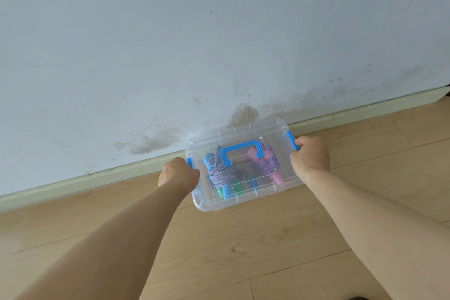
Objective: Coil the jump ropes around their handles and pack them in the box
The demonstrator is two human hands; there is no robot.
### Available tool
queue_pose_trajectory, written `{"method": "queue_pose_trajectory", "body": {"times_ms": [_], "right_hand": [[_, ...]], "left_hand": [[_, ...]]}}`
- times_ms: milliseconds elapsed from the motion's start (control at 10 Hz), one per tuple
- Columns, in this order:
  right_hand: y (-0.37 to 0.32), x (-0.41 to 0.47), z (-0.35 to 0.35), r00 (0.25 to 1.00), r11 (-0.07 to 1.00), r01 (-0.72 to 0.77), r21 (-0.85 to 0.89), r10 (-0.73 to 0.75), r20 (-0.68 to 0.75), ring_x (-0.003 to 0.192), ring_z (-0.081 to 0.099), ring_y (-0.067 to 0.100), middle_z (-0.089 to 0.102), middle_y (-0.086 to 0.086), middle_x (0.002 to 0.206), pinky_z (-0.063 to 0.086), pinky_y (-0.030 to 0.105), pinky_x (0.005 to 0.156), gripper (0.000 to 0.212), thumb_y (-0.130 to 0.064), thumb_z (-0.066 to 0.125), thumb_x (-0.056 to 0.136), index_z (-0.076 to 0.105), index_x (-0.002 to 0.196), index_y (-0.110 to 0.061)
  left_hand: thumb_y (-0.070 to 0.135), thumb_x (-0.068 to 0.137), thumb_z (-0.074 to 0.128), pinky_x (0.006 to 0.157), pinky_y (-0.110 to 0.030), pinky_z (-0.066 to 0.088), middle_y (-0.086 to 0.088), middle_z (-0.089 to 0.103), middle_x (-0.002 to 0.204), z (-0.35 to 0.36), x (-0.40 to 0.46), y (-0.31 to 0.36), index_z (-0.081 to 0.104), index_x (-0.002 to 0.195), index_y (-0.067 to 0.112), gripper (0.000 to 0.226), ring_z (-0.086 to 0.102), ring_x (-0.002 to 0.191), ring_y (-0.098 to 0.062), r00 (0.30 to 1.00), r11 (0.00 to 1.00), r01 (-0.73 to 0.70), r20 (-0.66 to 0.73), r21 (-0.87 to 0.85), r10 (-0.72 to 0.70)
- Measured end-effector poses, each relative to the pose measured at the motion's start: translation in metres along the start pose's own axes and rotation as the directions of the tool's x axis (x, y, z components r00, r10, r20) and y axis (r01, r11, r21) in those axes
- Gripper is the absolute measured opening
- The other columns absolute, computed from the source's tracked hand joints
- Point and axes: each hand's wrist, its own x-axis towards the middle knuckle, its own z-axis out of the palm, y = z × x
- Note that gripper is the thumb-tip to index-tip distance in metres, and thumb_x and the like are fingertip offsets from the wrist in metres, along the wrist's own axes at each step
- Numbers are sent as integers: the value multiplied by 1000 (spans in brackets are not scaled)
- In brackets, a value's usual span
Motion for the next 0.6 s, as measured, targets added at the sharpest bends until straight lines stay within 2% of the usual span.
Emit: {"method": "queue_pose_trajectory", "body": {"times_ms": [100,200,300,400,500,600], "right_hand": [[4,2,5,1000,1000,24,-12,-24,-6,85,63,33,65,14,102,57,41,71,28,3,56,82,73,102,-6],[7,7,8,1000,1000,1,18,-1,21,98,62,32,60,13,120,52,36,75,37,0,56,88,68,121,-10],[6,14,7,997,999,-21,45,18,81,100,63,32,61,12,124,47,30,72,41,1,54,88,65,126,-11],[5,17,5,993,998,-28,54,22,114,99,64,32,61,11,125,52,33,76,46,0,53,88,62,131,-13],[3,12,1,985,999,-2,-47,10,171,102,60,31,53,11,127,53,39,82,46,-4,52,90,54,135,-13],[-12,8,-6,980,988,-9,-154,40,196,108,55,33,48,14,125,48,38,79,41,-8,52,91,46,131,-9]], "left_hand": [[19,89,57,45,-26,38,-5,60,75,0,1,0,61,84,7,14,52,55,-17,1000,999,-16,-18,31,16],[20,92,56,46,-25,36,-4,57,72,1,6,0,59,83,7,16,50,55,-16,999,998,-27,-34,48,29],[23,92,58,46,-25,35,-4,55,70,0,12,1,58,78,8,20,49,54,-16,999,998,-31,-38,51,33],[24,92,60,47,-25,37,-4,56,70,-1,16,0,58,79,7,22,50,55,-17,999,999,-32,-21,27,33],[27,90,62,61,-31,55,-9,67,82,-3,20,-2,62,85,5,23,66,68,-23,999,1000,-20,38,6,19],[39,90,61,65,-32,53,-10,66,81,-12,15,4,58,85,3,36,65,71,-24,996,999,-40,78,16,39]]}}
